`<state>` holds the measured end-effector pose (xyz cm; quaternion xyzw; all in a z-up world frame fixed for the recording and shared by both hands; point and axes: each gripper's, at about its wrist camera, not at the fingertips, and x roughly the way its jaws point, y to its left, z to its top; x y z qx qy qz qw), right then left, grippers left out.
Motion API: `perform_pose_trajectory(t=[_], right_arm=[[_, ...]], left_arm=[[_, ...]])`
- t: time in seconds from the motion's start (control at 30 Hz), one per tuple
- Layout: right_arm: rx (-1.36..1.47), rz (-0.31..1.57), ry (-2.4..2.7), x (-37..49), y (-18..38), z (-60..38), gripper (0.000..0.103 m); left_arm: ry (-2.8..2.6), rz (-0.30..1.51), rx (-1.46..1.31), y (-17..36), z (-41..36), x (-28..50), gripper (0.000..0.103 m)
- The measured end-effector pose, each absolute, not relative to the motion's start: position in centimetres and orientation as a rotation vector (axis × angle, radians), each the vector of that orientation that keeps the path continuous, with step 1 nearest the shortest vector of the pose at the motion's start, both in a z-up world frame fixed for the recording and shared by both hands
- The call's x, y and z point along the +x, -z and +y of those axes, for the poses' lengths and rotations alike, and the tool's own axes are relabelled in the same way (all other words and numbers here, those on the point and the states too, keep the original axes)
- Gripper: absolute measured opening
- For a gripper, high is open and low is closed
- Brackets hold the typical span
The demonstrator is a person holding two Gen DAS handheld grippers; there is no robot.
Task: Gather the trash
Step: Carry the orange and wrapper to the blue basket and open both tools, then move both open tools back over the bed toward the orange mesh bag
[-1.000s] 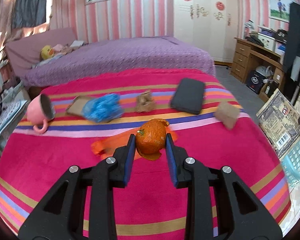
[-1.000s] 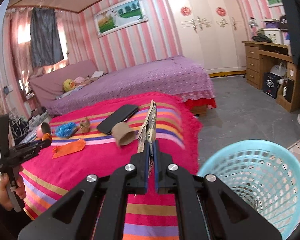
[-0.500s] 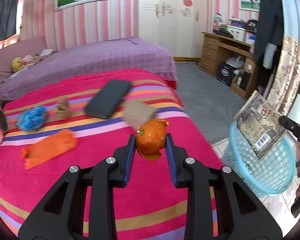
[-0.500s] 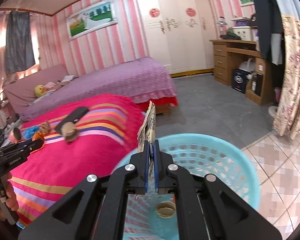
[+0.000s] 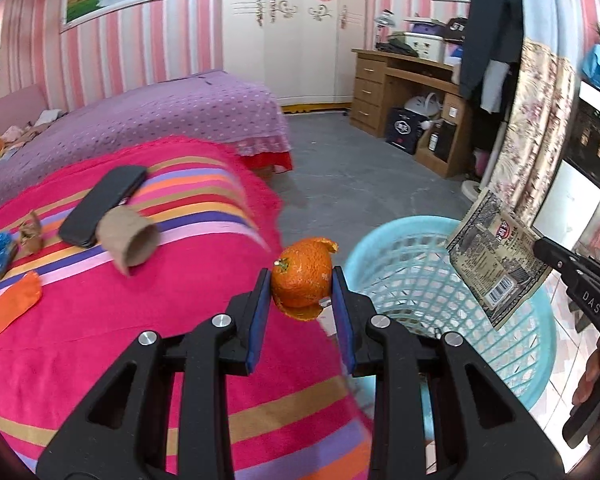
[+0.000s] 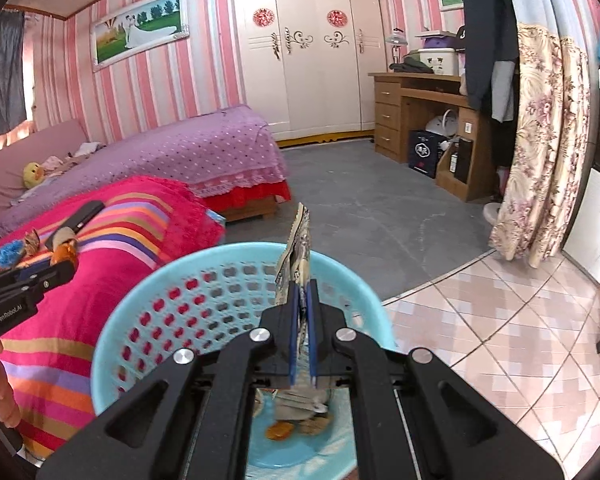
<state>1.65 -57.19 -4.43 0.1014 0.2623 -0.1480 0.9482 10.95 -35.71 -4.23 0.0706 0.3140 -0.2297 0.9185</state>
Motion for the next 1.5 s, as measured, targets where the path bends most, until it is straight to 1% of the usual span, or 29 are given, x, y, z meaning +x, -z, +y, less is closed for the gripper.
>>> perform_pose_trajectory(t=[0.2, 0.33, 0.4, 0.47, 0.5, 0.57, 0.6, 0.67, 0.77, 0.93, 1.07, 1.13, 1.17, 1.2, 1.27, 1.33, 1.37, 1.5], right_arm=[[0.212, 0.524, 0.323, 1.0, 4.3, -58.0, 0.004], [0.225, 0.520, 0.316, 1.0, 4.4, -58.4, 0.004], [0.222, 0.521, 0.311, 0.9, 4.5, -58.1, 0.004], [0.211, 0.526, 0.306, 1.0, 4.6, -57.9, 0.004], [0.203, 0.529, 0.304, 1.0, 4.7, -57.8, 0.004], [0.194, 0.533, 0.300, 1.0, 4.9, -57.7, 0.004], [0.195, 0.533, 0.298, 0.9, 4.9, -57.8, 0.004], [0.203, 0.531, 0.296, 0.8, 5.1, -57.9, 0.004], [0.206, 0.535, 0.295, 0.9, 5.3, -57.9, 0.004], [0.185, 0.547, 0.300, 1.6, 5.5, -57.0, 0.004], [0.148, 0.568, 0.320, 2.4, 5.8, -56.0, 0.007], [0.119, 0.586, 0.332, 2.9, 5.9, -55.4, 0.029], [0.114, 0.585, 0.333, 2.9, 5.8, -55.2, 0.054], [0.109, 0.579, 0.337, 2.9, 5.6, -54.9, 0.067], [0.103, 0.571, 0.342, 3.1, 5.1, -54.3, 0.067], [0.097, 0.568, 0.360, 3.3, 4.7, -53.8, 0.079], [0.089, 0.561, 0.373, 3.4, 4.5, -53.3, 0.089], [0.049, 0.565, 0.402, 4.2, 3.8, -51.4, 0.096]], left_arm=[[0.508, 0.639, 0.168, 4.7, -39.7, 10.2, 0.029], [0.544, 0.687, 0.150, 5.3, -41.4, 10.6, 0.029], [0.559, 0.703, 0.148, 5.6, -42.0, 10.8, 0.032], [0.550, 0.706, 0.163, 6.0, -42.5, 10.9, 0.049], [0.539, 0.706, 0.171, 6.1, -42.7, 11.0, 0.052], [0.538, 0.710, 0.171, 6.2, -42.6, 11.1, 0.065], [0.534, 0.703, 0.169, 6.1, -42.4, 11.0, 0.069], [0.507, 0.670, 0.177, 5.8, -41.5, 10.9, 0.080], [0.473, 0.650, 0.179, 5.3, -40.3, 10.9, 0.088], [0.444, 0.649, 0.165, 5.0, -37.5, 11.0, 0.092], [0.418, 0.642, 0.157, 4.5, -35.2, 11.0, 0.094], [0.412, 0.644, 0.141, 4.4, -34.2, 11.1, 0.094], [0.409, 0.645, 0.135, 4.2, -33.7, 11.2, 0.095], [0.404, 0.645, 0.129, 4.1, -33.0, 11.3, 0.095], [0.392, 0.643, 0.125, 3.9, -31.9, 11.4, 0.095], [0.376, 0.639, 0.117, 3.6, -30.4, 11.6, 0.095], [0.370, 0.639, 0.112, 3.5, -29.8, 11.7, 0.095], [0.340, 0.636, 0.094, 2.7, -27.2, 12.2, 0.095]])
